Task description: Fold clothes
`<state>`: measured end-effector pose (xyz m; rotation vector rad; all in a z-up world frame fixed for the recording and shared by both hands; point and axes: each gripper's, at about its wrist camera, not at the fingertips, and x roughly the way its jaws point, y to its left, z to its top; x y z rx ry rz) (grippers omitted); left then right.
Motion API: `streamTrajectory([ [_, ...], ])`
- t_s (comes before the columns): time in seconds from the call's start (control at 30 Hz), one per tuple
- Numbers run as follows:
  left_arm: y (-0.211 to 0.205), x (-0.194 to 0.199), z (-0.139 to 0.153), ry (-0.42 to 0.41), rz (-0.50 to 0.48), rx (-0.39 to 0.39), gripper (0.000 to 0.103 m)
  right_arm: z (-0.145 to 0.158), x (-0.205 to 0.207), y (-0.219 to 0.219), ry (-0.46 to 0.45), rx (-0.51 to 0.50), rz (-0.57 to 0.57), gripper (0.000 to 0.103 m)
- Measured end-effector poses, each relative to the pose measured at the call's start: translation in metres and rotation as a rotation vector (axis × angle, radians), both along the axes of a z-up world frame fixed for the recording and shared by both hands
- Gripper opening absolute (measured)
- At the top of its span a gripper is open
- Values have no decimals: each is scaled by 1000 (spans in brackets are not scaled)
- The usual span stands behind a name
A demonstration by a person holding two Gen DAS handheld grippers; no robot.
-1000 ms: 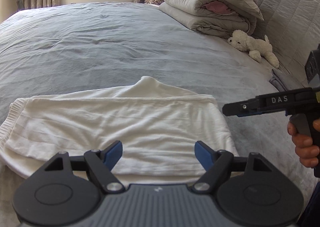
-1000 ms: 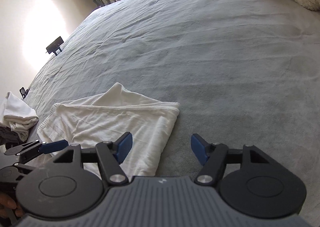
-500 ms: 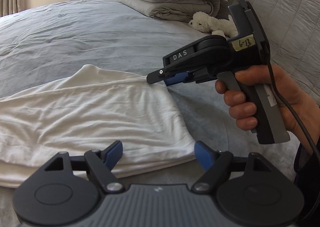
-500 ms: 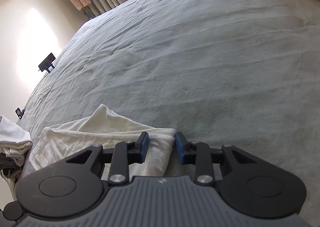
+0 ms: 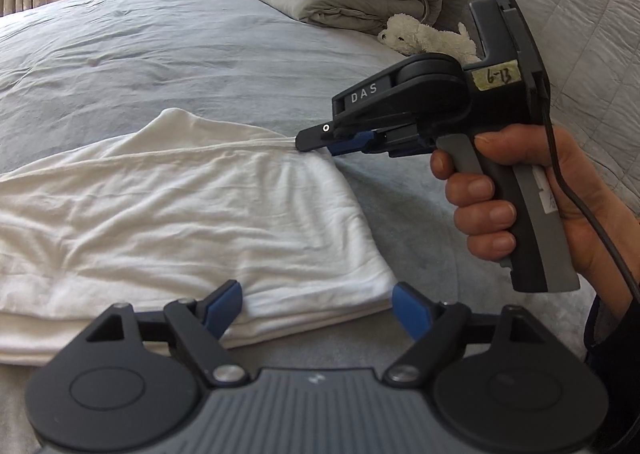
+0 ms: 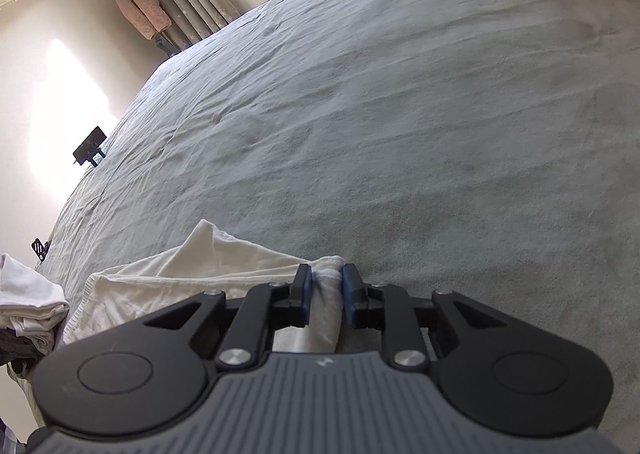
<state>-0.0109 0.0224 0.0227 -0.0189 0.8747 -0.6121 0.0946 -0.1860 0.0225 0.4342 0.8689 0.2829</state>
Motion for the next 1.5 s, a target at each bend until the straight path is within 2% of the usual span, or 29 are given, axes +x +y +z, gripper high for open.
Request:
streamTrajectory([
  [0.2,4,3,0,17,3,-23,84,-1,-2,3,-2,-10,-1,24],
  [0.27,4,4,-1,17,1,-21,84,0,-5,2,8,8,2,28],
  [0.33,3,4,-1,16,-4,-19,85,2,-9,3,8,27,21,46],
  [0.4,4,4,-1,19,-4,-22,85,3,-11,8,-5,4,34,49],
  [0.57,5,5,-1,26,-6,-29,86,0,-16,25,-63,-100,49,47],
  [0.63,6,6,-1,31,-3,-35,86,3,-15,26,-77,-119,49,28],
  [0.7,5,5,-1,32,-3,-35,86,5,-14,24,-85,-114,37,23],
  [0.73,5,5,-1,31,-5,-34,86,5,-13,22,-87,-101,25,14],
  [1.0,7,7,-1,47,-4,-57,86,12,-14,26,-104,-103,37,13],
  [1.07,8,7,-1,45,-9,-58,86,10,-12,24,-77,-109,27,18],
  [1.17,7,7,-1,43,-11,-55,86,3,-11,19,-47,-77,21,19],
  [1.27,8,8,-1,48,-8,-59,86,3,-12,21,-50,-83,27,21],
  [1.33,8,8,-1,48,-9,-58,86,2,-12,22,-53,-83,34,29],
  [1.4,7,8,-1,46,-10,-56,86,1,-11,21,-52,-70,36,32],
  [1.5,7,8,-1,46,-10,-55,86,0,-11,20,-54,-69,38,32],
])
